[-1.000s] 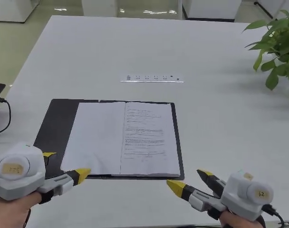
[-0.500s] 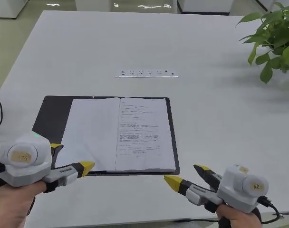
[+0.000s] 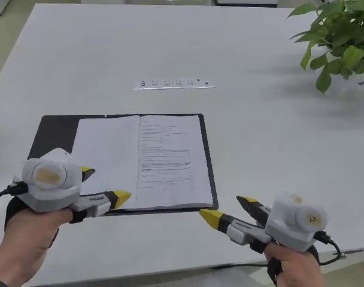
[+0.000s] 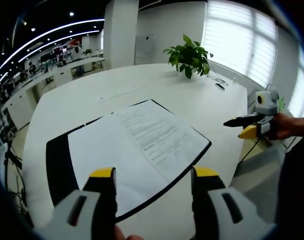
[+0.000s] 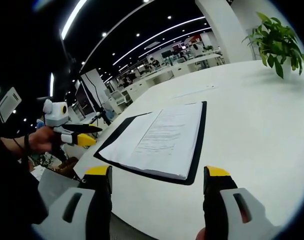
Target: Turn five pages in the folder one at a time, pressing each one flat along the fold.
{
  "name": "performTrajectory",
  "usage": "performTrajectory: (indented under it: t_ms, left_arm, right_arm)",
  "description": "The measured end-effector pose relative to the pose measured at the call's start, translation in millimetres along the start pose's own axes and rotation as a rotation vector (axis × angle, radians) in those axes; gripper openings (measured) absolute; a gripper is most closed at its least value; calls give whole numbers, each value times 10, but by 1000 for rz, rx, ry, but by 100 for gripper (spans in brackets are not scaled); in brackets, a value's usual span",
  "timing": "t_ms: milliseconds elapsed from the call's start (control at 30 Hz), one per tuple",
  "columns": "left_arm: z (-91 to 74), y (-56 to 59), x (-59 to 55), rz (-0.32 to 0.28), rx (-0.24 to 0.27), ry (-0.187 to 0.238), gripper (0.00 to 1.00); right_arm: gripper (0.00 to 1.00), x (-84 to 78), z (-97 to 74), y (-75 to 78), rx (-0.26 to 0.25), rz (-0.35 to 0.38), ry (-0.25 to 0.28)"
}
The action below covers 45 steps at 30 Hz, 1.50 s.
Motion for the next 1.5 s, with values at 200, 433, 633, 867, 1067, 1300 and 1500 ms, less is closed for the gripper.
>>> performTrajectory:
  t_ms: [200, 433, 633, 867, 1067, 1300, 1500]
  left_arm:
    - [249, 88, 86, 28, -48, -16, 59]
    - [552, 242, 170, 65, -105, -34, 59]
    - [816, 394, 212, 106, -155, -58, 58]
    - [1132, 566, 241, 95, -181, -68, 58]
    - [1427, 707, 201, 135, -193, -103, 59]
    - [1618, 739, 176, 180, -191, -129, 59]
    - [1745, 755, 105, 229, -183, -146, 60]
  right_arm:
    - [73, -3, 1, 7, -8, 5, 0]
    - [73, -11, -17, 43, -23, 22, 4]
    - [72, -26, -20, 71, -29, 30, -2]
    - [72, -55, 1, 99, -27, 36, -13]
    - [72, -48, 7, 131, -26, 41, -19]
    - [71, -36, -2, 183, -27, 53, -19]
    - [71, -59, 23, 233, -29, 59, -27]
Point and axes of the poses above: the centre of the closed fingertips' face, and the gripper's own axes: z roughly forward along the fingers, y roughly to its right, x roughly out of its top, the point moved 9 cm from there along -z, roughly backward along the fingers, and after that the axes turned 2 degrees about z, right-handed, at the moved point
